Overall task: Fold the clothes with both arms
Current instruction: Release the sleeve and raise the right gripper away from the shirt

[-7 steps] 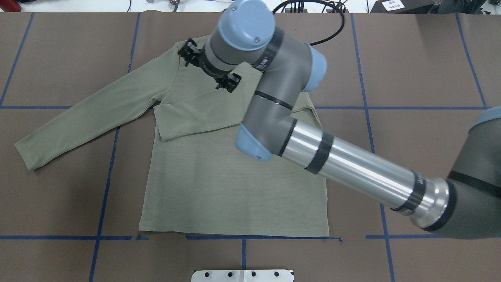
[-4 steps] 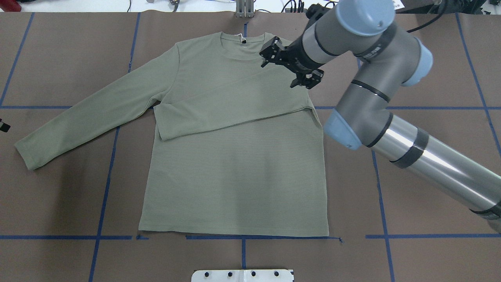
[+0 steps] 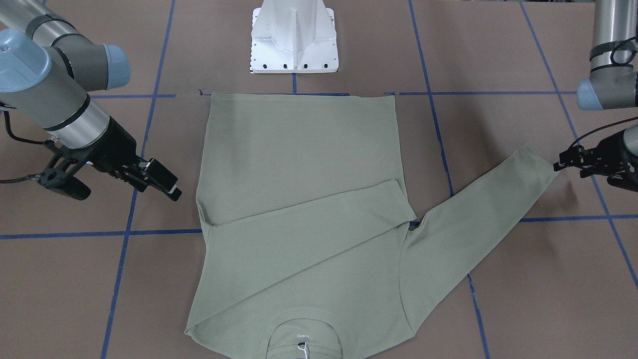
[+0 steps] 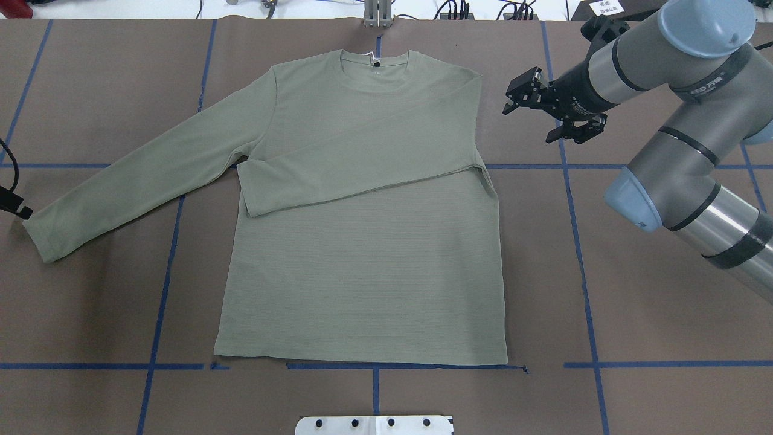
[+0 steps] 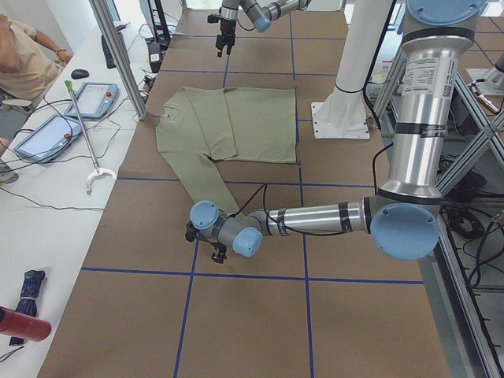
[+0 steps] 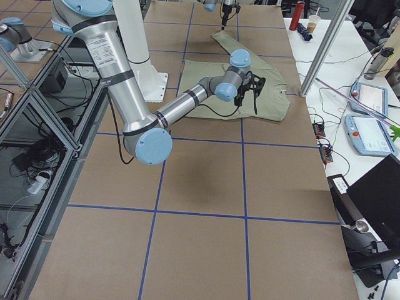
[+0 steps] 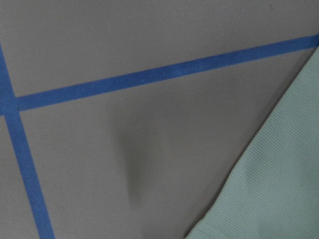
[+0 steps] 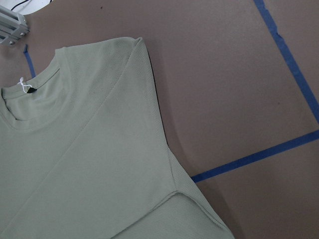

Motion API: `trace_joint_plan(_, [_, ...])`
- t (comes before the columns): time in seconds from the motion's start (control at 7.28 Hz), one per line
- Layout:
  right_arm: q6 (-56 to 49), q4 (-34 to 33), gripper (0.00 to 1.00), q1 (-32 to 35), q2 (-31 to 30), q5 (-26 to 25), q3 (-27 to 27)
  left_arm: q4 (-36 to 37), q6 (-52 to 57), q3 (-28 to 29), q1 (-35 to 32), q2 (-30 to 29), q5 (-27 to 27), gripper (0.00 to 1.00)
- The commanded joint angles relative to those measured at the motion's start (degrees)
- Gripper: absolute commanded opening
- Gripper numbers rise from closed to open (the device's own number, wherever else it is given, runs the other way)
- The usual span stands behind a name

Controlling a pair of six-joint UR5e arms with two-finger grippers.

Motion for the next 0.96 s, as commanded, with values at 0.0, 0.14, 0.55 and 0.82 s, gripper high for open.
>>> trace_joint_plan(0.0, [-0.4,-0.1,0.99,0.1,-0.6,-0.5,0.3,0.0,-0.6,-0.1,1.4,-0.1,0.0,0.78])
trace_joint_plan(0.14, [-0.3,-0.1,0.99,0.0,-0.6,-0.6,0.3,0.0,-0.6,0.1,1.5,0.0,0.1,0.73])
trace_joint_plan(0.55, [0.1,-0.2,0.99,-0.1,-0.5,-0.6,0.2,0.1,-0.7,0.3,2.2,0.0,0.1,0.59])
trace_joint_plan(0.82, [0.3,-0.3,0.99,-0.1,-0.5,-1.5,0.3,0.1,-0.7,0.2,2.3,0.0,0.1,0.39])
